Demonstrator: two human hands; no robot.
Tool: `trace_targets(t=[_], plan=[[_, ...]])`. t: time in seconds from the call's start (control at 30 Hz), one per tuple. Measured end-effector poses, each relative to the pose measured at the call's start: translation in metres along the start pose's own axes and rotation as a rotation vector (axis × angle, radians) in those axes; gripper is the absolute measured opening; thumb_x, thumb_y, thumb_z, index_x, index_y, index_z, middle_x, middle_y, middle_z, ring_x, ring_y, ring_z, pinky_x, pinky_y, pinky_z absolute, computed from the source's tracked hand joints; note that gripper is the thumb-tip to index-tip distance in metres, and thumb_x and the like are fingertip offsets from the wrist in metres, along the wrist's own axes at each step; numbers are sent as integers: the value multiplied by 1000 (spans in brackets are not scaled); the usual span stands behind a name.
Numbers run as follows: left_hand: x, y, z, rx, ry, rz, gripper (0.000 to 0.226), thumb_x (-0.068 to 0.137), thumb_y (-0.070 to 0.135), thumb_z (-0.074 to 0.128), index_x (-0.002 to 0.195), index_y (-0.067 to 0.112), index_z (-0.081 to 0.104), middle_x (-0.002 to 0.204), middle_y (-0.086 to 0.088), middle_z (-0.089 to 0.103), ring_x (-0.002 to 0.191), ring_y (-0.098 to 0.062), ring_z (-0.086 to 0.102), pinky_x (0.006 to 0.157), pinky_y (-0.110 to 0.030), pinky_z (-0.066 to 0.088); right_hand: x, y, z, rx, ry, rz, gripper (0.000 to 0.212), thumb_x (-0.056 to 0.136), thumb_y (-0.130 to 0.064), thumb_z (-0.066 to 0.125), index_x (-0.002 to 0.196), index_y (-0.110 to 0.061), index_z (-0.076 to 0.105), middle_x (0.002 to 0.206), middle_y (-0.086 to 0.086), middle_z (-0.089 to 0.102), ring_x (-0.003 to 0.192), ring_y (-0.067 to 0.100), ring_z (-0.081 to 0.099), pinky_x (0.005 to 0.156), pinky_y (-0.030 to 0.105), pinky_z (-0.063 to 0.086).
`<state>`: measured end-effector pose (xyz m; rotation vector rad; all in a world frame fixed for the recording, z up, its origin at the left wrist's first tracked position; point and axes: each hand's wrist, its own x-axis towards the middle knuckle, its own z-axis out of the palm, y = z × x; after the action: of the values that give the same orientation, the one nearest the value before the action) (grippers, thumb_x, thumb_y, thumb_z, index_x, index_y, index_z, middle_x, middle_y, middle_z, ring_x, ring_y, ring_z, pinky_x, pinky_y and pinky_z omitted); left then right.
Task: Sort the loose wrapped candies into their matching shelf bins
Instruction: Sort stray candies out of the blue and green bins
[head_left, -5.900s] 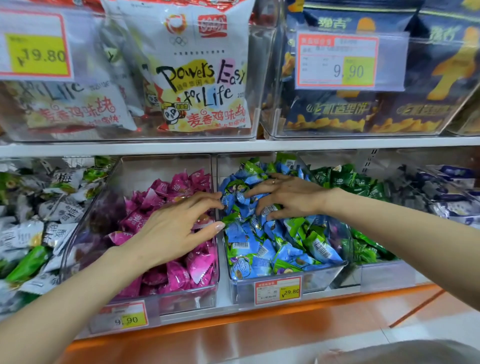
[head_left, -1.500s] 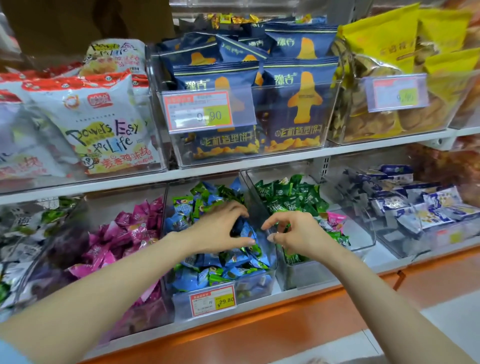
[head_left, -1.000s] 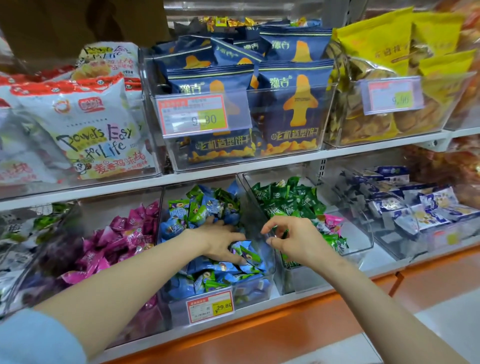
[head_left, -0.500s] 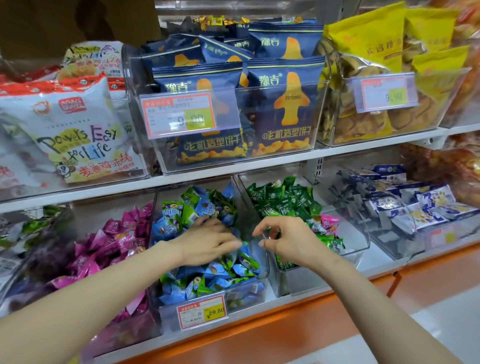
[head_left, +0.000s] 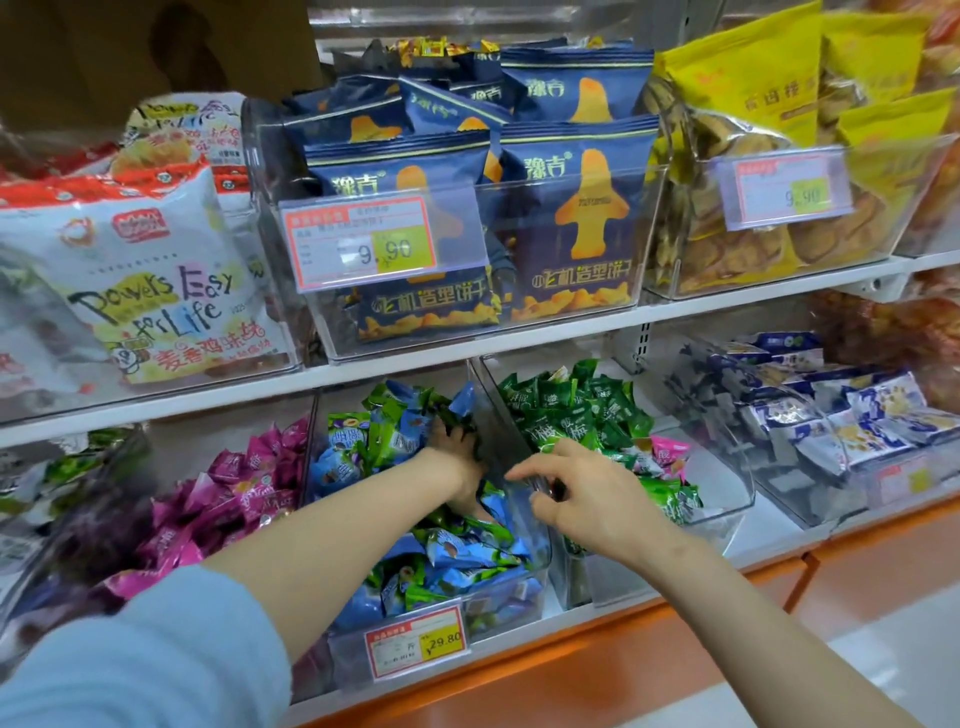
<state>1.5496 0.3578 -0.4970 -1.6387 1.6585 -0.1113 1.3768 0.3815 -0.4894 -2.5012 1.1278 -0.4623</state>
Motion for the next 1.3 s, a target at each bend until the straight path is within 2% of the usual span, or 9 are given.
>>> trace_targets(t=[0.17,0.3,0.5,0.63,0.8,0.87,0.97,1.13,1.3], plan=[[-10,-17,12,-24,17,4,89,78,78,36,149,31,11,156,-12,10,143,-32,9,115,-54,1,-1,3,-2,-78,15,10,32,84,-34,51,113,-44,57,89,-12,58,80,9,52,63,24,36],[-15,-28,19,-58,26,23,92,75,84,30,149,35,8,156,-11,13,143,-32,10,115,-53,1,-1,3,-3,-65,9,19,30,84,-34,51,110,-45,58,72,-13,55,67,5,49,53,19,34],[-24,-34,21,-109,22,49,91,73,86,27,148,37,10,154,-11,20,142,-31,12,115,-49,0,1,3,-4,-53,-7,17,31,84,-34,52,112,-45,58,76,-11,60,65,4,51,52,19,35],[-23,-37,26,-163,51,89,89,73,86,26,147,37,17,154,-10,21,143,-29,10,115,-48,-4,3,8,-5,47,-54,2,30,87,-31,54,113,-46,59,68,-11,51,57,1,45,50,18,31],[-20,-31,29,-414,210,203,73,85,71,30,140,24,39,158,1,-1,145,-21,-5,116,-48,-6,8,13,-7,199,-114,-26,28,91,-28,57,115,-40,62,72,-5,53,51,1,45,59,22,41],[-19,-22,30,-533,271,237,71,86,68,34,138,20,39,155,1,17,143,-20,12,116,-47,1,8,13,-8,218,-127,-40,27,90,-29,59,116,-38,62,77,-3,55,53,0,46,61,22,42],[-18,-14,30,-672,267,271,68,81,71,41,133,28,36,140,4,42,131,-19,36,113,-47,9,8,13,-10,245,-88,-55,26,87,-28,66,111,-36,64,92,-2,56,59,-2,47,63,22,43],[-15,-3,28,-555,164,246,66,76,79,37,126,38,46,137,0,43,133,-24,26,111,-56,5,12,14,-6,261,-72,-41,22,82,-27,70,98,-40,63,97,-1,53,66,8,52,66,32,51],[-19,-7,29,-524,217,206,45,86,58,49,121,31,53,128,-1,46,131,-23,26,111,-49,7,10,13,-9,186,-64,-23,19,82,-31,67,95,-43,60,95,-6,56,69,7,50,74,37,51]])
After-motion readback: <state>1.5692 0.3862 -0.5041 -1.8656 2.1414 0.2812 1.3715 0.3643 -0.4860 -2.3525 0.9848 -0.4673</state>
